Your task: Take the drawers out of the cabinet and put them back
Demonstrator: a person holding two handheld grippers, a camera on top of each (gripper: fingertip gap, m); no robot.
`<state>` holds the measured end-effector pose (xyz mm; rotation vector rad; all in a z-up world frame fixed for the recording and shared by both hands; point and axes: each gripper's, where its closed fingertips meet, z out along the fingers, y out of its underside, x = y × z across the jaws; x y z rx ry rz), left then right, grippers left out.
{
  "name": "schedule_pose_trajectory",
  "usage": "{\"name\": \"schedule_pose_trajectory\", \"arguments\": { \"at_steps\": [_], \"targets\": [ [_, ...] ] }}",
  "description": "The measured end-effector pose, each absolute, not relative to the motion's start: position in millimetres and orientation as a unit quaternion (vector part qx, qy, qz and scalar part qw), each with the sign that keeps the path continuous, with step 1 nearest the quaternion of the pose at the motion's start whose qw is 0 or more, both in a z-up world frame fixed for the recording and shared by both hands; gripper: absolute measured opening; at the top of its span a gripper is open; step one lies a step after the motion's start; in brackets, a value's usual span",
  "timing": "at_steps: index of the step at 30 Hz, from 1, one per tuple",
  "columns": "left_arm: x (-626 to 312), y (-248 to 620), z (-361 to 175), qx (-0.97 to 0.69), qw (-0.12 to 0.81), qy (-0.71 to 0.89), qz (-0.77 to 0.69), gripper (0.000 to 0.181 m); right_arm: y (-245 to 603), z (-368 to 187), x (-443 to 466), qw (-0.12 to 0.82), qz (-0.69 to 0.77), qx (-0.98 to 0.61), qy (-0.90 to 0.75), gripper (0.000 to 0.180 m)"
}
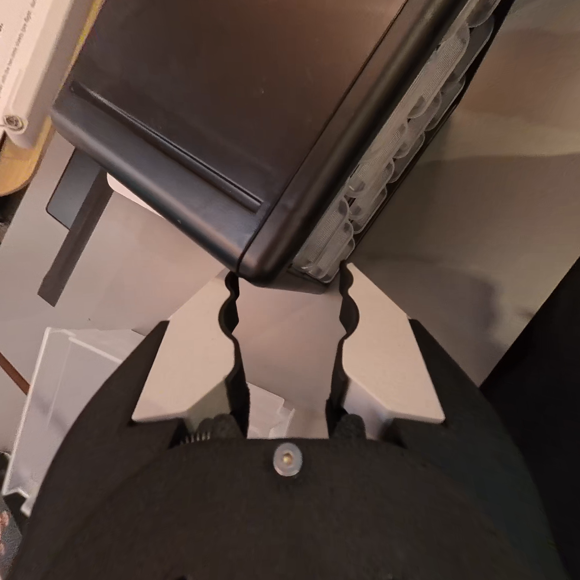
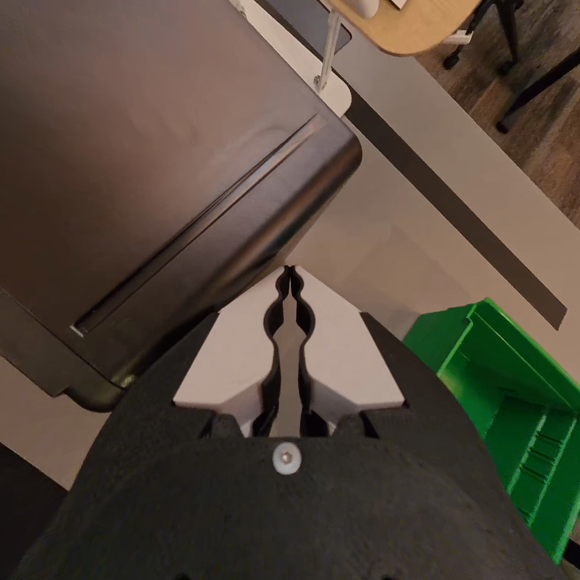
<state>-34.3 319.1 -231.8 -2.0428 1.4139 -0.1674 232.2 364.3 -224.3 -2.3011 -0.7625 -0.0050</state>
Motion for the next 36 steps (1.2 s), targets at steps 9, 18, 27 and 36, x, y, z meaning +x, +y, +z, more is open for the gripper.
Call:
{"name": "schedule_pose_trajectory", "arguments": {
  "at_steps": [9, 18, 27, 36],
  "targets": [
    [-65, 316, -217, -0.788, 0.309, 0.527, -0.078, 0.061, 363, -225, 221, 0.352, 0.022, -0.887, -0.298, 0.033],
    [-179, 315, -229, -0.846, 0.272, 0.455, -0.057, 0.087, 338, -208, 275, 0.352, 0.015, -0.895, -0.272, 0.061],
    [-260, 285, -347, -0.851, 0.154, 0.501, 0.015, 0.064, 276, -239, 359, 0.306, -0.003, -0.923, -0.235, 0.079],
    [-263, 278, -385, -0.828, 0.124, 0.547, 0.01, 0.027, 225, -292, 394, 0.25, 0.023, -0.938, -0.24, 0.082]
  ]
}}
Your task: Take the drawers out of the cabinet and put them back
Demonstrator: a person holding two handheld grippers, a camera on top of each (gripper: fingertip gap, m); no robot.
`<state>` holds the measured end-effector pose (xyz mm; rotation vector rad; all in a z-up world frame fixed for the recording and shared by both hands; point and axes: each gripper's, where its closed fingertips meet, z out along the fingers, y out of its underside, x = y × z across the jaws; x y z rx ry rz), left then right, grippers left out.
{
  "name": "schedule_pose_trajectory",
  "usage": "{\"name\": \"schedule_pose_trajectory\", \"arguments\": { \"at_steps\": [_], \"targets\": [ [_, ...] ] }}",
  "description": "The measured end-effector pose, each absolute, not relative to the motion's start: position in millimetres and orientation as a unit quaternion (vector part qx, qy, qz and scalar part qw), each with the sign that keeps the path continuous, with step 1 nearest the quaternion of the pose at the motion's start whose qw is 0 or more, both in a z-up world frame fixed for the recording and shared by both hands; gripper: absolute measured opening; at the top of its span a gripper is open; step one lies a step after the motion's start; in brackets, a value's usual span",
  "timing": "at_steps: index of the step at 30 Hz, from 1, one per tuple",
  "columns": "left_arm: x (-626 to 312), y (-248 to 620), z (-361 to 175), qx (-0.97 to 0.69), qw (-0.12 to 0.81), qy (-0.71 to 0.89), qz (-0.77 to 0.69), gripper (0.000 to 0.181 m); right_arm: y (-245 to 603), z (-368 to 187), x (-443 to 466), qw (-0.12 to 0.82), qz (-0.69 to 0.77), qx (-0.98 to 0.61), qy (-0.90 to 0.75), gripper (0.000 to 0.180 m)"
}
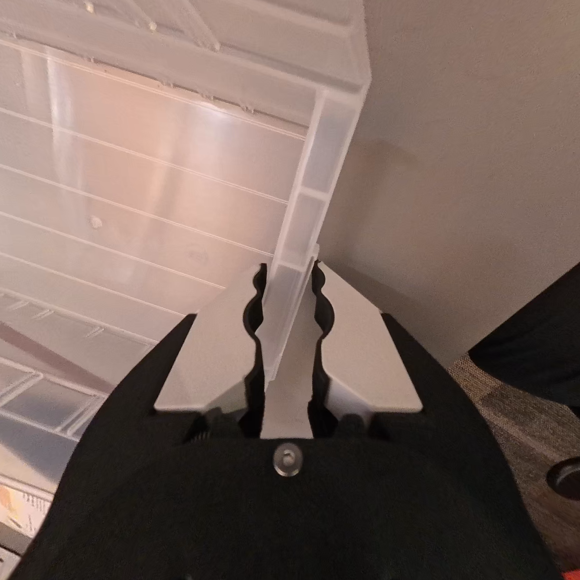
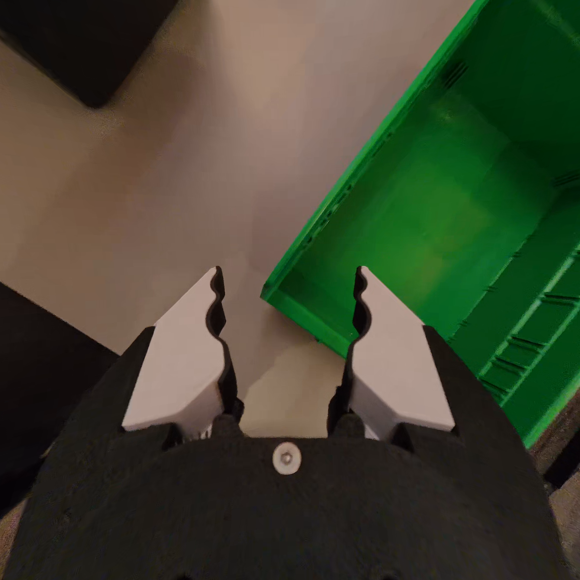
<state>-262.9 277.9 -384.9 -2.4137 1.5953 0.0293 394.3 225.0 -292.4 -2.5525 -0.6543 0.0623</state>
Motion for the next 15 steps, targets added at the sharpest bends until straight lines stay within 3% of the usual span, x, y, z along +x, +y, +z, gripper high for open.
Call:
{"name": "schedule_pose_trajectory", "arguments": {
  "at_steps": [5, 11, 15],
  "targets": [
    [-262, 269, -385, -0.791, 0.118, 0.6, 0.016, 0.024, 213, -330, 389, 0.217, 0.055, -0.934, -0.28, 0.066],
    [-262, 247, -385, -0.752, 0.123, 0.647, 0.005, 0.022, 214, -357, 386, 0.215, 0.05, -0.929, -0.297, 0.028],
    [-270, 238, -385, -0.747, 0.113, 0.655, 0.016, 0.023, 211, -362, 387, 0.218, 0.063, -0.928, -0.296, 0.025]
  ]
}}
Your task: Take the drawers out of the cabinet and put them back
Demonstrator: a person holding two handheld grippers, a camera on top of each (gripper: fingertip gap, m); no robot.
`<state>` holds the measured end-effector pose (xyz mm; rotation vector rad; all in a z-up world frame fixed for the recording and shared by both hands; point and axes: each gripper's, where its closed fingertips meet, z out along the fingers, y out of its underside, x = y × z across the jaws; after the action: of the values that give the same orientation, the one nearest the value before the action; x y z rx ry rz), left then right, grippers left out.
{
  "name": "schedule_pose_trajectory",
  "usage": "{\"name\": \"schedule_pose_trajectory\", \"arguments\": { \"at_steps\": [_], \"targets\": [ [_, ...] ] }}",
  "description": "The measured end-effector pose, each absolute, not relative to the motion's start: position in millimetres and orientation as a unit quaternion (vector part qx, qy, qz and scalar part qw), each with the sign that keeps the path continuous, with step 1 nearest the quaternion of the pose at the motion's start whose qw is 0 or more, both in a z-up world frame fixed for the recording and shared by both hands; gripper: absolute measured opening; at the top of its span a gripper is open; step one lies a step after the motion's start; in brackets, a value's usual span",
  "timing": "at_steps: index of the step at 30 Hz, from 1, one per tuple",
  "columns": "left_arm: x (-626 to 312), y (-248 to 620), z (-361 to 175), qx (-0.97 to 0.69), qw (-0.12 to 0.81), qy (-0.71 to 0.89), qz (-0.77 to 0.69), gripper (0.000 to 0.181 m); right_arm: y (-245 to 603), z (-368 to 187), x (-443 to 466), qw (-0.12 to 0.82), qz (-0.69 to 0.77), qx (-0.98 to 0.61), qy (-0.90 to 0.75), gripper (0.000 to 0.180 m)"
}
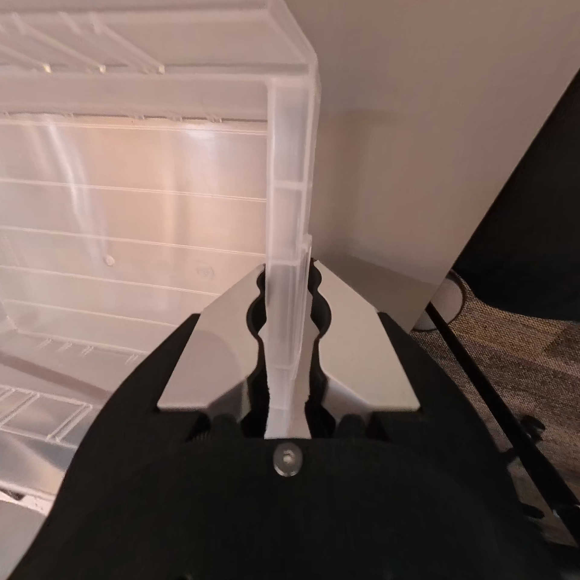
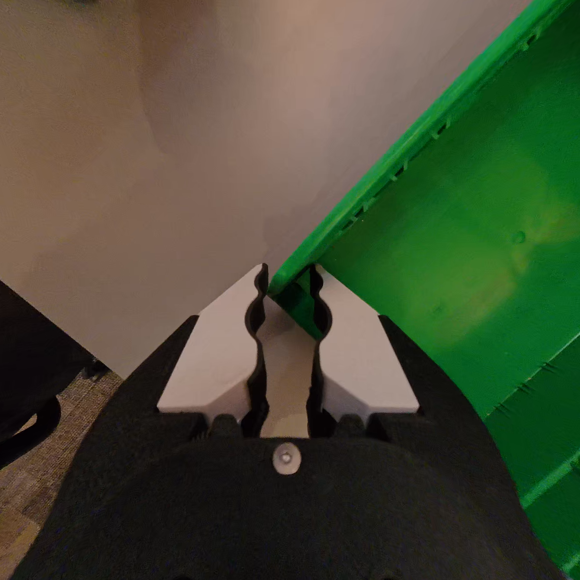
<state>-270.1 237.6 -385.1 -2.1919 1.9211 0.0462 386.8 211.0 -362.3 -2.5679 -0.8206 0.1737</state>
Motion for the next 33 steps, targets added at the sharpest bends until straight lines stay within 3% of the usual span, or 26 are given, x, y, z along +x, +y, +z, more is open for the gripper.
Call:
{"name": "schedule_pose_trajectory", "arguments": {
  "at_steps": [7, 8, 11, 15, 20, 23, 27, 28, 32, 33],
  "targets": [
    [-276, 236, -385, -0.765, 0.13, 0.63, 0.024, 0.026, 193, -363, 384, 0.207, 0.077, -0.928, -0.3, 0.023],
    [-277, 237, -383, -0.767, 0.134, 0.627, 0.024, 0.028, 192, -364, 385, 0.204, 0.077, -0.93, -0.297, 0.03],
    [-280, 239, -373, -0.776, 0.151, 0.612, 0.023, 0.042, 192, -358, 385, 0.215, 0.063, -0.931, -0.287, 0.076],
    [-280, 244, -336, -0.784, 0.201, 0.587, 0.02, 0.051, 198, -315, 379, 0.289, 0.036, -0.913, -0.285, 0.08],
    [-248, 254, -262, -0.77, 0.308, 0.558, -0.011, 0.032, 206, -242, 357, 0.387, -0.014, -0.866, -0.317, 0.069],
    [-222, 265, -225, -0.755, 0.361, 0.547, -0.001, 0.005, 209, -208, 324, 0.426, -0.035, -0.833, -0.352, 0.062],
    [-194, 287, -201, -0.753, 0.384, 0.529, 0.076, 0.001, 209, -182, 270, 0.454, -0.046, -0.796, -0.398, 0.058],
    [-186, 292, -197, -0.75, 0.395, 0.522, 0.094, 0.0, 208, -179, 255, 0.458, -0.042, -0.787, -0.411, 0.054],
    [-165, 303, -199, -0.762, 0.391, 0.498, 0.138, 0.0, 193, -182, 193, 0.457, 0.003, -0.751, -0.476, 0.007],
    [-163, 306, -199, -0.757, 0.396, 0.497, 0.153, 0.0, 189, -184, 180, 0.456, 0.009, -0.744, -0.488, 0.004]
  ]
}}
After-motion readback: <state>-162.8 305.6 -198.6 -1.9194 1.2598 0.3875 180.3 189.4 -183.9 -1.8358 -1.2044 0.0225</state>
